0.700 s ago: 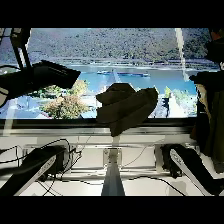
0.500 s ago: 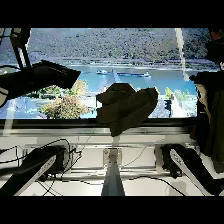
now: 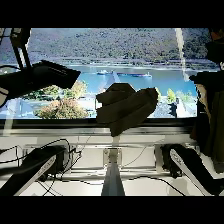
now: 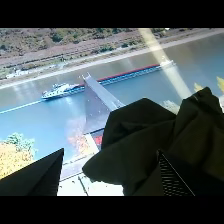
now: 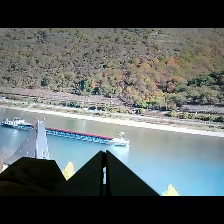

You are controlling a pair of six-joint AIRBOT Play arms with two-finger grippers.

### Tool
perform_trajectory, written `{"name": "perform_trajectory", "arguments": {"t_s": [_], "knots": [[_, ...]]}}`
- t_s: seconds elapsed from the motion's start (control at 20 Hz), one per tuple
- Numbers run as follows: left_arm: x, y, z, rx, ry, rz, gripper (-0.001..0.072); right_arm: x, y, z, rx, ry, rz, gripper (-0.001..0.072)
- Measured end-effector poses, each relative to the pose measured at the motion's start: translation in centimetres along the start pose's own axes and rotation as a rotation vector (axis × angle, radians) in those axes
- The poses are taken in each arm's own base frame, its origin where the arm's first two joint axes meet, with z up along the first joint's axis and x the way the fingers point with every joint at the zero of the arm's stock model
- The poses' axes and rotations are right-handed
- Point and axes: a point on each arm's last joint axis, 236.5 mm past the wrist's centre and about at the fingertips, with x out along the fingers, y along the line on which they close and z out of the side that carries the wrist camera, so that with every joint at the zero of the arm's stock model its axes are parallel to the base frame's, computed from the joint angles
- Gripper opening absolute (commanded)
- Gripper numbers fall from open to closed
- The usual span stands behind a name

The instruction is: Fold the clothes and pants, and hang the long-sleeved shirts on hangers.

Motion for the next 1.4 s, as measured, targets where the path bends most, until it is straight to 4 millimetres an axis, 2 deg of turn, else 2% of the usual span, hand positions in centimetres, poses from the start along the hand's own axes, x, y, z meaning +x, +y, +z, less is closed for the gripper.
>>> {"name": "perform_trajectory", "arguments": {"t_s": [0.15,0.25,0.4,0.5,0.6,0.65,0.75,0.9,0.95,1.0,1.05,1.15,1.2,1.4], "knots": [[0.0,0.0,0.0,0.000,0.000,0.000,0.0649,0.1,-0.4,0.7,-0.003,-0.029,-0.014,0.0015],[0.0,0.1,0.3,0.000,-0.012,0.002,0.0649,0.8,-1.8,-0.7,-0.022,0.029,-0.065,0.0014],[0.0,0.2,1.1,-0.002,-0.047,0.007,0.0648,3.0,-4.8,-6.2,-0.061,0.244,-0.144,0.0013],[0.0,0.2,1.4,-0.006,-0.060,0.008,0.0648,4.5,-6.7,-11.7,-0.058,0.434,-0.164,0.0012],[0.0,0.2,1.6,-0.011,-0.069,0.009,0.0649,6.0,-6.9,-17.8,-0.014,0.602,-0.113,0.0012],[-0.1,0.2,1.7,-0.011,-0.071,0.008,0.0648,6.5,-6.3,-20.8,0.018,0.676,-0.069,0.0013],[0.0,0.2,1.8,-0.012,-0.074,0.009,0.0649,7.2,-3.9,-26.9,0.109,0.806,0.056,0.0013],[0.0,0.2,1.8,-0.015,-0.076,0.009,0.0648,7.5,0.7,-33.4,0.277,0.910,0.237,0.0015],[-0.1,0.2,1.8,-0.015,-0.077,0.009,0.0648,7.4,2.4,-35.0,0.341,0.932,0.294,0.0039],[-0.1,0.2,1.8,-0.015,-0.077,0.009,0.0648,7.4,3.6,-36.4,0.398,0.945,0.330,0.0083],[-0.1,0.2,1.8,-0.015,-0.077,0.009,0.0648,7.5,4.5,-37.6,0.450,0.948,0.346,0.0170],[-0.1,0.2,1.8,-0.015,-0.077,0.009,0.0649,7.9,5.4,-39.6,0.542,0.948,0.345,0.0460],[-0.1,0.2,1.8,-0.015,-0.077,0.009,0.0648,8.1,5.7,-40.3,0.584,0.944,0.334,0.0485],[-0.1,0.2,1.8,-0.015,-0.078,0.009,0.0648,8.8,6.3,-41.7,0.705,0.922,0.306,0.0460]]}}
